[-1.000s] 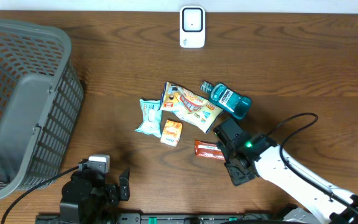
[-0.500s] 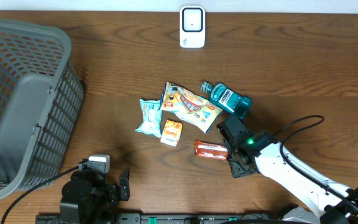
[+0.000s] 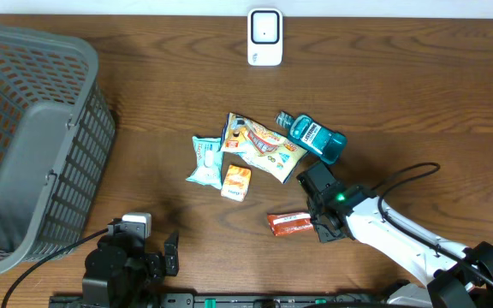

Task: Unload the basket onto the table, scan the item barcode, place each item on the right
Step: 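Lift the chocolate bar and move it over the snack bag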

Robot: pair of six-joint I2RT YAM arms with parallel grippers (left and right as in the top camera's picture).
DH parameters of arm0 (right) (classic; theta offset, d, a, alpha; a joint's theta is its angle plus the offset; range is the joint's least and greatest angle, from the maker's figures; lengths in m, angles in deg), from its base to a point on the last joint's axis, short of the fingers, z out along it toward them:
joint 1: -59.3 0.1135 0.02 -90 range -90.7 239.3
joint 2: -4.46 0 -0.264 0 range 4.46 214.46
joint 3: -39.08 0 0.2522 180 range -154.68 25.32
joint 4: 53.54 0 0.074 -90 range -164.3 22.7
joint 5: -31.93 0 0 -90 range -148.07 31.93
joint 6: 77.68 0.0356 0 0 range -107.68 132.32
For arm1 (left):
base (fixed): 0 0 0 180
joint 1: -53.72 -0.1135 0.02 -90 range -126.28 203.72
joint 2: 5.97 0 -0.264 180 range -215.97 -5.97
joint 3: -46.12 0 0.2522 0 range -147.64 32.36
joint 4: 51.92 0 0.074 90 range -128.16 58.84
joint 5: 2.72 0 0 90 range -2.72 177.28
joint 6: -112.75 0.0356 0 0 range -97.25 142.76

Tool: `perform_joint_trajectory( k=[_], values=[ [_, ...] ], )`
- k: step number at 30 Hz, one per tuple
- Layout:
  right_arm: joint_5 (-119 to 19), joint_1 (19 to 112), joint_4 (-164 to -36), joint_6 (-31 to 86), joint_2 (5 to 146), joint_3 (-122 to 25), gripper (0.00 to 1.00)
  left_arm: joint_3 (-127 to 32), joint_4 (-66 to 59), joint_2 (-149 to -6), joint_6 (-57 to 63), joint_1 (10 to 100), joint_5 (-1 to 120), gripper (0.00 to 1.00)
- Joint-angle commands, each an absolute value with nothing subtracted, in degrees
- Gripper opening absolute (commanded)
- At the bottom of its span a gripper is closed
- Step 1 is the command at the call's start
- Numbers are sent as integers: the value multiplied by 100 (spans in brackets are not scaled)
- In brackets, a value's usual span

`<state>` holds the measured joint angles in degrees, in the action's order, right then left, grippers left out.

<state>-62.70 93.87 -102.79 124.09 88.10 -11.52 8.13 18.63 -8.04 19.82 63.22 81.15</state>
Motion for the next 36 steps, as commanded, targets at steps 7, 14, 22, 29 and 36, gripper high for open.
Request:
perform_joint_trajectory(
  k=[7, 14, 22, 29, 36],
  values=[
    [-6486, 9140, -9728, 9902, 8270, -1136, 1, 792, 1876, -808, 2016, 6342, 8040, 98],
    [-6453, 9096, -8867, 6914, 6423, -1143, 1, 792, 1876, -808, 2016, 6342, 8040, 98],
    [-6114, 9094, -8694, 5235, 5094, -1143, 1, 792, 1876, -808, 2016, 6342, 8040, 98],
    [-6274, 9083, -9597, 6337, 5581, -1132, 1, 792, 1876, -808, 2019, 6342, 8040, 98],
    [-5631, 9085, -8357, 5627, 6978, -1132, 1, 792, 1876, -808, 2016, 6342, 8040, 98]
  ],
)
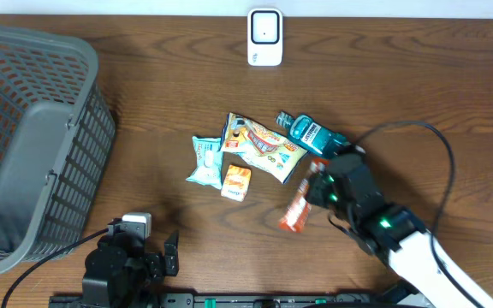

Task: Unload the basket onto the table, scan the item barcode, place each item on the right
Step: 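Lift the chocolate bar and move it over the snack bag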

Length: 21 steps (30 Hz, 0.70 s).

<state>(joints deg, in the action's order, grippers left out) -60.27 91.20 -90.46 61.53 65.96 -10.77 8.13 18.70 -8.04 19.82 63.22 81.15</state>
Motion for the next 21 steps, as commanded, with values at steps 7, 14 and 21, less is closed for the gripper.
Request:
perform_joint_trajectory(
  k=[7, 14, 21],
  values=[
    [-5979, 9041, -6731, 5360, 7872, -1132, 3, 792, 1876, -808, 2016, 6342, 8040, 98],
    [-5561, 9048, -4707, 5358, 9295, -1132, 4, 792, 1876, -808, 2016, 6342, 8040, 98],
    [-5360, 9046, -4157, 5152, 9645, -1132, 24, 792, 1876, -808, 2016, 6342, 8040, 98]
  ],
)
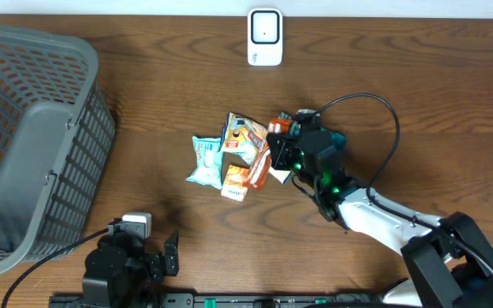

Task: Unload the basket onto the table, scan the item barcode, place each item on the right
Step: 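Lift the chocolate bar and move it over the snack bag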

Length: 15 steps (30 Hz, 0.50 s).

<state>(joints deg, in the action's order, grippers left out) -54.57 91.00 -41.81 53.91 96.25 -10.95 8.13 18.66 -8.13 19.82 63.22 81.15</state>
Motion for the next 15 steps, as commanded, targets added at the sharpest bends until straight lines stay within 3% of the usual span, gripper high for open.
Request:
perform_joint_trajectory(
  k=[1, 4, 7, 15],
  values=[
    [-5358, 9046, -4170, 5052, 9645, -1132, 27, 792, 1876, -808, 2016, 6342, 8040, 98],
    [-5314, 9046, -4242, 4822, 9638, -1132, 43, 792, 1876, -808, 2016, 6342, 8040, 98],
    [-5247, 9046, -4288, 4820, 9605, -1132, 52, 792, 1876, -808, 2016, 6342, 8040, 98],
    [-4825, 9048, -4290, 4691, 9457, -1132, 54, 792, 1876, -808, 2019, 6342, 8040, 98]
  ],
)
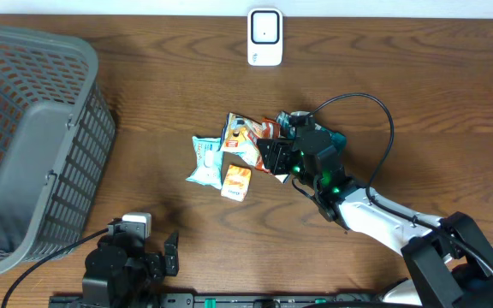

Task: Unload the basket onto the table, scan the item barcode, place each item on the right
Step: 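Lift the chocolate bar and move it over the snack bag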

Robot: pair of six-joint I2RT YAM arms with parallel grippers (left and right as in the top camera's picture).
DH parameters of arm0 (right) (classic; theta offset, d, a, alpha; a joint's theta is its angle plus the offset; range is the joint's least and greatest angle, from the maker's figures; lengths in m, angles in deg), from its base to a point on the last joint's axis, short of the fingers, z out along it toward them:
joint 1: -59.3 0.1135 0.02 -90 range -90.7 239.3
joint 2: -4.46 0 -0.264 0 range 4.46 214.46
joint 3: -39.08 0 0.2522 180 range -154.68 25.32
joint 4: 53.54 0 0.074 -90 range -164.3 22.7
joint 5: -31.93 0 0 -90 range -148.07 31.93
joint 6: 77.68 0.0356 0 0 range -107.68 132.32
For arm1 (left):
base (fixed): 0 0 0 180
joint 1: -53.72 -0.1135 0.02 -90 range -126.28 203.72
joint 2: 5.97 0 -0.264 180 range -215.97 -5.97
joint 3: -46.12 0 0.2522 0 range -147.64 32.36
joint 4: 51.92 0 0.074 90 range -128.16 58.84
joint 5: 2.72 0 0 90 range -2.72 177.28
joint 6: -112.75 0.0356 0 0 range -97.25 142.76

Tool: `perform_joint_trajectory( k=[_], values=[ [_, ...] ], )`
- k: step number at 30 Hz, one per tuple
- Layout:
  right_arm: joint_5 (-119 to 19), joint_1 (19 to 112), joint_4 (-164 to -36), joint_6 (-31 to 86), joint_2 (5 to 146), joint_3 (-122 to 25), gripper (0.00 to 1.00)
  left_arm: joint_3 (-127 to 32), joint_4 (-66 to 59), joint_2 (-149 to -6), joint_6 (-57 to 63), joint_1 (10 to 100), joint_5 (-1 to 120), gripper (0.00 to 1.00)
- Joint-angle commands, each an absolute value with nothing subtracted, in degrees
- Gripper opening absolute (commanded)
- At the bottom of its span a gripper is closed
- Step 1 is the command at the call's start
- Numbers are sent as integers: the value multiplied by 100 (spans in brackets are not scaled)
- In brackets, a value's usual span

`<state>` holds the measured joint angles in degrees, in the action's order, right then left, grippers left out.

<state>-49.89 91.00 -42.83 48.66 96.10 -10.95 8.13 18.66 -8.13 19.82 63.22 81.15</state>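
Observation:
My right gripper (pixel 270 152) hovers over the pile of items at mid-table, shut on a red-orange packet (pixel 268 130) of which only a small strip shows above the fingers. The white barcode scanner (pixel 264 37) stands at the table's far edge, well beyond the gripper. Under and beside the gripper lie a colourful snack bag (pixel 245 135), a small orange box (pixel 236 182), a teal pouch (pixel 204 161) and a teal mouthwash bottle (pixel 330 139), partly hidden by the arm. My left gripper (pixel 171 254) rests at the near left edge; its jaws are too small to read.
A large grey mesh basket (pixel 80 128) fills the left side of the table. The right arm's black cable (pixel 375 107) loops up over the table to the right of the pile.
The red-orange packet has turned in my right gripper: it showed broadside over the orange box, now only a strip shows nearer the snack bag's top. The gripper has shifted slightly.
The red-orange packet lay flat on the table right of the orange box with my right gripper at it. Then it was lifted, held tilted beside the pile. Then it was over the pile, and now it is turned there. The left arm stayed still.

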Motion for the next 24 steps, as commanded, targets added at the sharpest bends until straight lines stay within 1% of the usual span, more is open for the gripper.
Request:
perform_joint_trajectory(
  k=[1, 5, 9, 12, 15, 17, 20, 23, 24],
  values=[
    [-4827, 9046, -4290, 4691, 9457, -1132, 55, 792, 1876, -808, 2016, 6342, 8040, 98],
    [-4807, 9048, -4292, 4689, 9428, -1132, 55, 792, 1876, -808, 2016, 6342, 8040, 98],
    [-4335, 9068, -4347, 4276, 9111, -1134, 54, 792, 1876, -808, 2016, 6342, 8040, 98],
    [-4353, 9205, -4893, 3758, 8501, -1154, 59, 792, 1876, -808, 2016, 6342, 8040, 98],
    [-5035, 9509, -5662, 3240, 7874, -1174, 66, 792, 1876, -808, 2016, 6342, 8040, 98],
    [-5983, 9767, -6194, 3015, 7562, -1176, 70, 792, 1876, -808, 2016, 6342, 8040, 98],
    [-7061, 10095, -6742, 2728, 7430, -1176, 71, 792, 1876, -808, 2016, 6342, 8040, 98],
    [-7343, 10287, -6954, 2735, 7479, -1176, 71, 792, 1876, -808, 2016, 6342, 8040, 98],
    [-7352, 10274, -6950, 3004, 7492, -1176, 72, 792, 1876, -808, 2016, 6342, 8040, 98]
  ],
)
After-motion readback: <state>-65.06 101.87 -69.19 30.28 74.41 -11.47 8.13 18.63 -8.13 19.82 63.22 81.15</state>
